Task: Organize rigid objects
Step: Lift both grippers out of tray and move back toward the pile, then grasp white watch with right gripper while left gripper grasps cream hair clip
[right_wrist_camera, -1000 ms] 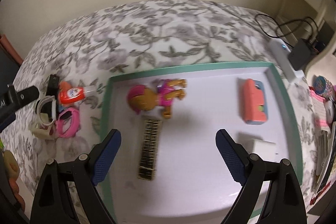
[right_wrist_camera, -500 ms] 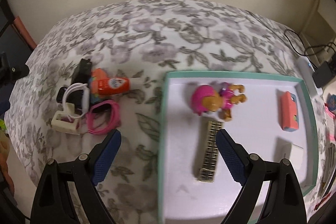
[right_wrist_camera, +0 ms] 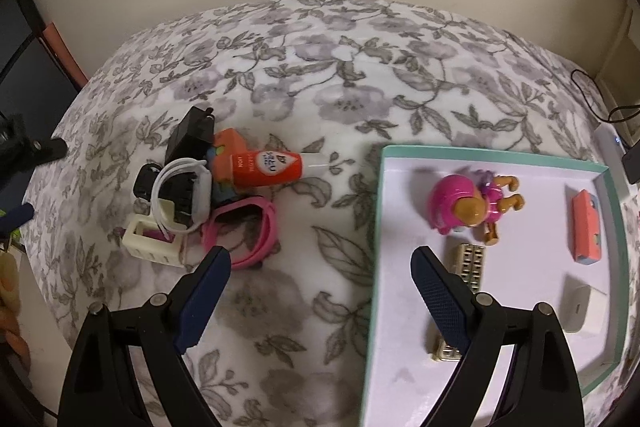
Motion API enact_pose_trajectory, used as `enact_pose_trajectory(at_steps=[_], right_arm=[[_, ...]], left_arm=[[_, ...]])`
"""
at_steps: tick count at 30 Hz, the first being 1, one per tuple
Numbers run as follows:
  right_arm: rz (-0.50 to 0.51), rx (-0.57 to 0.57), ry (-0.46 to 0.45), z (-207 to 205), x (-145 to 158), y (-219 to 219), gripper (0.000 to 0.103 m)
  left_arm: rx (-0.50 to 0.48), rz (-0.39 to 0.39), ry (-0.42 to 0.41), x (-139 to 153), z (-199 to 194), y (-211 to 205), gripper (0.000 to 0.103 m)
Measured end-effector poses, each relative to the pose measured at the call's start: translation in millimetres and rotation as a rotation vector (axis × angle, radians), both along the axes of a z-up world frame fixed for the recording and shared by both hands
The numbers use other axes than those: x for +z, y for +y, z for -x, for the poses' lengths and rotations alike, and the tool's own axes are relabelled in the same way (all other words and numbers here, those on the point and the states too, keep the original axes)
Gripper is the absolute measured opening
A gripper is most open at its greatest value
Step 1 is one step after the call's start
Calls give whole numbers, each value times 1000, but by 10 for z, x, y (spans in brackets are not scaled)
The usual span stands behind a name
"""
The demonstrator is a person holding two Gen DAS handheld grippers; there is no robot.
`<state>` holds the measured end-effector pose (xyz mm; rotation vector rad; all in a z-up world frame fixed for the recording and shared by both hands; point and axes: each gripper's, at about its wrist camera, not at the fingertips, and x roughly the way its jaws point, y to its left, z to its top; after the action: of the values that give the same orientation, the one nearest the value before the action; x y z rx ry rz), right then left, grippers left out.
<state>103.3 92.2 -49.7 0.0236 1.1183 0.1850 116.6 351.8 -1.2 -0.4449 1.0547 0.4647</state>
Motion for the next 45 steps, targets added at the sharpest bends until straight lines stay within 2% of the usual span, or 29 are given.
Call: enact_pose_trajectory(at_steps=[6,21,27,40,42,43,45], right_arm=[[-47,12,14,-50,-55,93,92],[-219,21,37,-344,-78,268,92],[-244,34,46,-435,-149,373,92],[-281,80,49,-452,-201,581,90],[-278,86,48,-447,-214,608,88],[-279,87,49,-447,-219,615,81],[-274,83,52,-451,-236,623,78]], left_arm=[[-43,42,83,-215,-63,-52,103],[-30,109,174,-553,-212,-36,103],[-13,137,183,-635,-275,-23,103],[96,173,172,-649,-194,146,100],[101,186,168,-651,-187,153,98],[103,192,166,-652,-180,155,97],[106,203,163,-660,-179,156,97]])
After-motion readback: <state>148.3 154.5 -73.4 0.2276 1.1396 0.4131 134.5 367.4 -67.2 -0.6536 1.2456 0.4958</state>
